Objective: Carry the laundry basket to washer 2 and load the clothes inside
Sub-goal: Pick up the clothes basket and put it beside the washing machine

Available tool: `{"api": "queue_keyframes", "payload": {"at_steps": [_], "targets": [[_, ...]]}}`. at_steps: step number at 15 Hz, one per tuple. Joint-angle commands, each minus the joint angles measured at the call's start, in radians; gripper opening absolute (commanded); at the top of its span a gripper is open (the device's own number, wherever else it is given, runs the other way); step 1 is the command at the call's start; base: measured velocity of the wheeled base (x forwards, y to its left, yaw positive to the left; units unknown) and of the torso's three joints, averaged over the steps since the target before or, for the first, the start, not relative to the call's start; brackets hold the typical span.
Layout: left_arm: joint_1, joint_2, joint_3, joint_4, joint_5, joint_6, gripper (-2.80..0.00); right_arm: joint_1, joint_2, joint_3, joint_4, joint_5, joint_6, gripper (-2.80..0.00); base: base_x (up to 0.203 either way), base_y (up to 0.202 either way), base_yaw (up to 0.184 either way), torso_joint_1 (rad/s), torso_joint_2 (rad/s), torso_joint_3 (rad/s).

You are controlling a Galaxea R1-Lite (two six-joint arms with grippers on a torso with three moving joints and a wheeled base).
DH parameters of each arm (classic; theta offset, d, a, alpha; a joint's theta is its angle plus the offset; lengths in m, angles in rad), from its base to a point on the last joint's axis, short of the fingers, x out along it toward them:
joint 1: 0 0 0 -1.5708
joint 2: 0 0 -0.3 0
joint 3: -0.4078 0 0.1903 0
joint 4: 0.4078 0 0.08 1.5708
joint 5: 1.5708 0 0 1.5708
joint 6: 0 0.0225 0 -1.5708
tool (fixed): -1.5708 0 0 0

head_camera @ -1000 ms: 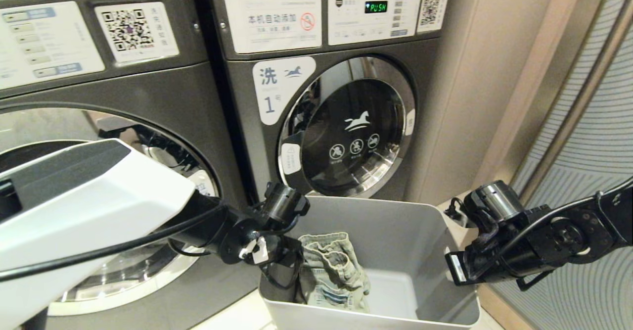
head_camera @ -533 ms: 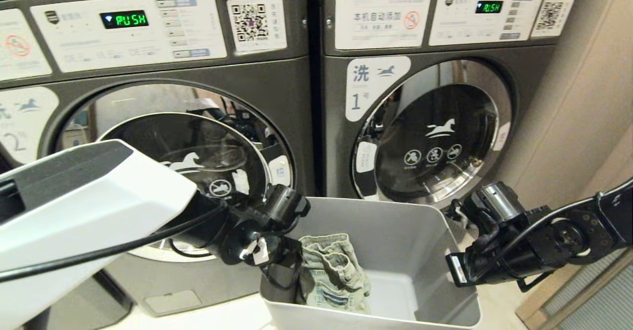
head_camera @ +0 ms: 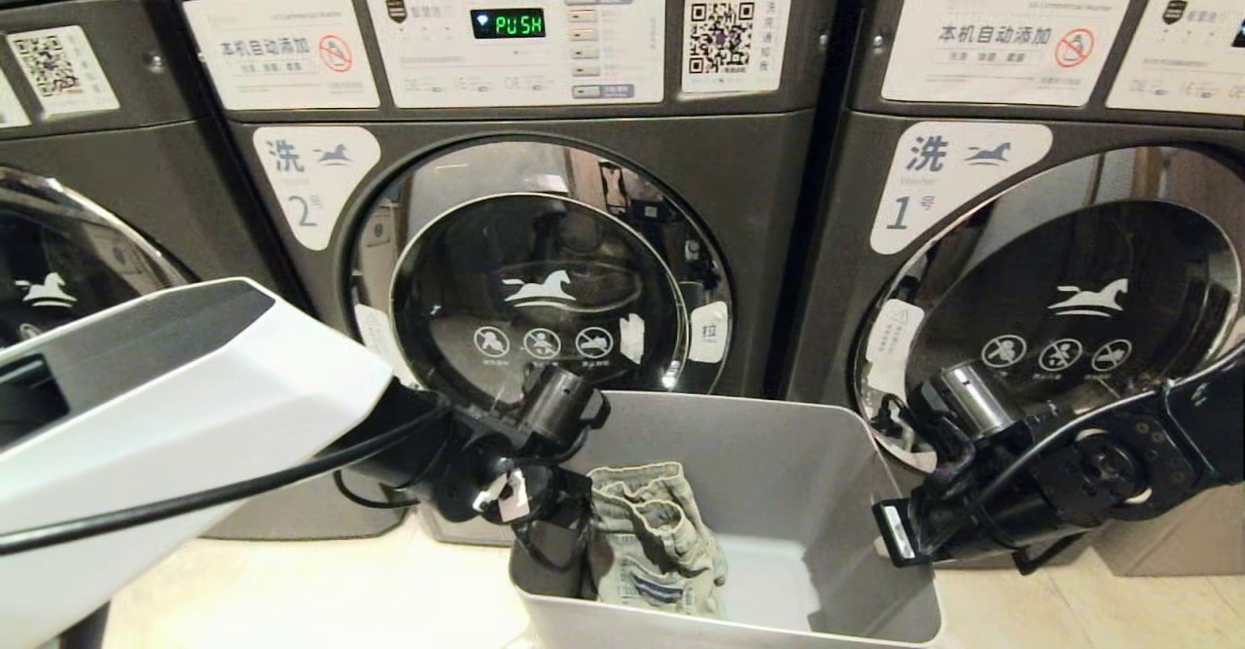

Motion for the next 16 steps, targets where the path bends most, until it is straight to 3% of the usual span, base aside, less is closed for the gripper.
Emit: {"api": "queue_keyframes", "payload": {"at_steps": [1,16], "targets": [[0.0,0.007,-0.001,-0.002,0.002,-0.001,-2.8,0.0,0.001,-0.002,0.001,0.0,0.0,-2.8,0.001,0.003,0.064,0.004,0.0,-0.001],[-0.001,0.009,-0.001,-0.002,0.0,-0.003,-2.8,0.0,-0.002,0.001,0.001,0.0,0.0,-2.8,0.0,0.0,0.0,0.0,0.0,0.0]]}}
